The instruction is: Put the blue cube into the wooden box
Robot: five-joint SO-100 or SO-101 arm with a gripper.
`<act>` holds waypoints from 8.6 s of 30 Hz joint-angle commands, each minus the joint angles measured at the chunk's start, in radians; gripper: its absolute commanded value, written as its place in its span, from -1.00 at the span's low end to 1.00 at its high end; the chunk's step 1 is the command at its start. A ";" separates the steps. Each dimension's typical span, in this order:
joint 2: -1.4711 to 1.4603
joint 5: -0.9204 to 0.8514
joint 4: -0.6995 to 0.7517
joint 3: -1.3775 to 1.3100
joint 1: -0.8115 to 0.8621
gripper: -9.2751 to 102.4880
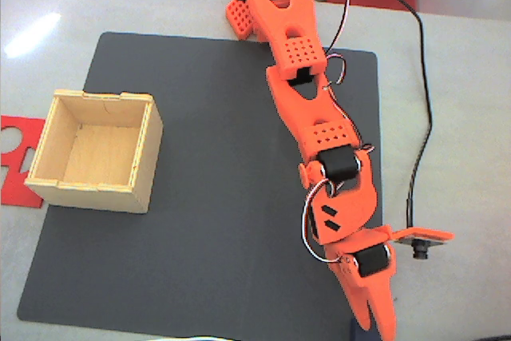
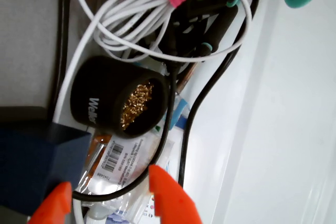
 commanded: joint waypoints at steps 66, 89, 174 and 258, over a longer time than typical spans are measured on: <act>0.040 -0.130 0.052 -0.046 -0.023 -0.49; 0.150 -0.017 0.508 -0.046 0.043 -0.54; 0.006 0.181 -0.242 -0.048 0.071 -0.83; 0.043 -0.275 0.104 -0.046 -0.017 -0.83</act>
